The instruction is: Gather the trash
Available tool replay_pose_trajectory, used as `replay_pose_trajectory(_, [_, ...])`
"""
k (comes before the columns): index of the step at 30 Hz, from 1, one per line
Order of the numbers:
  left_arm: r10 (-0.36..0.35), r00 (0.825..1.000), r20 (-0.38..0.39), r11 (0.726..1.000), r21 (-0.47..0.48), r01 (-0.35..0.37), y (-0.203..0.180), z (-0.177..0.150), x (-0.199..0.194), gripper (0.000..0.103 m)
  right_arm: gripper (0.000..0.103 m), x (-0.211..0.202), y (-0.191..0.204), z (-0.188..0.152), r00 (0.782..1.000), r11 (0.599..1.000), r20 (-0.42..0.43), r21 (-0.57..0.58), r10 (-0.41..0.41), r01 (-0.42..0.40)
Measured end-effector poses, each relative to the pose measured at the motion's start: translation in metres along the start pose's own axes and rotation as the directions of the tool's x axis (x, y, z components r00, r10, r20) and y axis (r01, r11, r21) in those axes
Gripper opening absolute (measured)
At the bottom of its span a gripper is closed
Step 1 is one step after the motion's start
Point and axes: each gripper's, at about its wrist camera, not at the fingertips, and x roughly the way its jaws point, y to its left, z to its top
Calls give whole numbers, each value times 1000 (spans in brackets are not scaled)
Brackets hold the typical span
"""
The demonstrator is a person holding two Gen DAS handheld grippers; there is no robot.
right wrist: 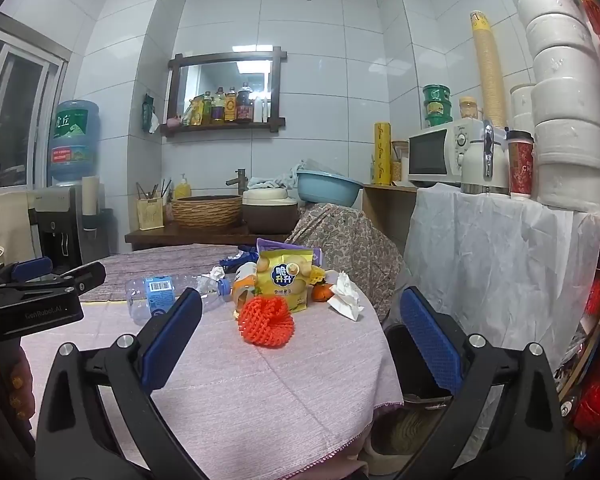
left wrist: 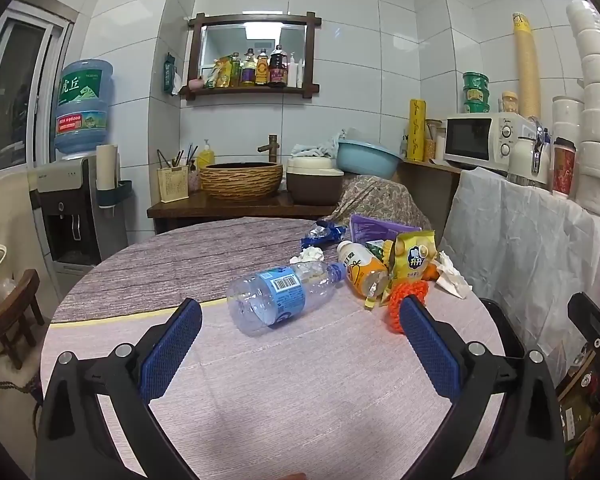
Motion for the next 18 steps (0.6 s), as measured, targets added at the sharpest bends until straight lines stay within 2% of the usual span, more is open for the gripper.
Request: replay_pose_trajectory(18, [-3, 1000, -5, 1000, 4, 3, -1, -4, 3, 98, 98, 1, 0, -2, 1000, 1000, -9, 2, -1, 1])
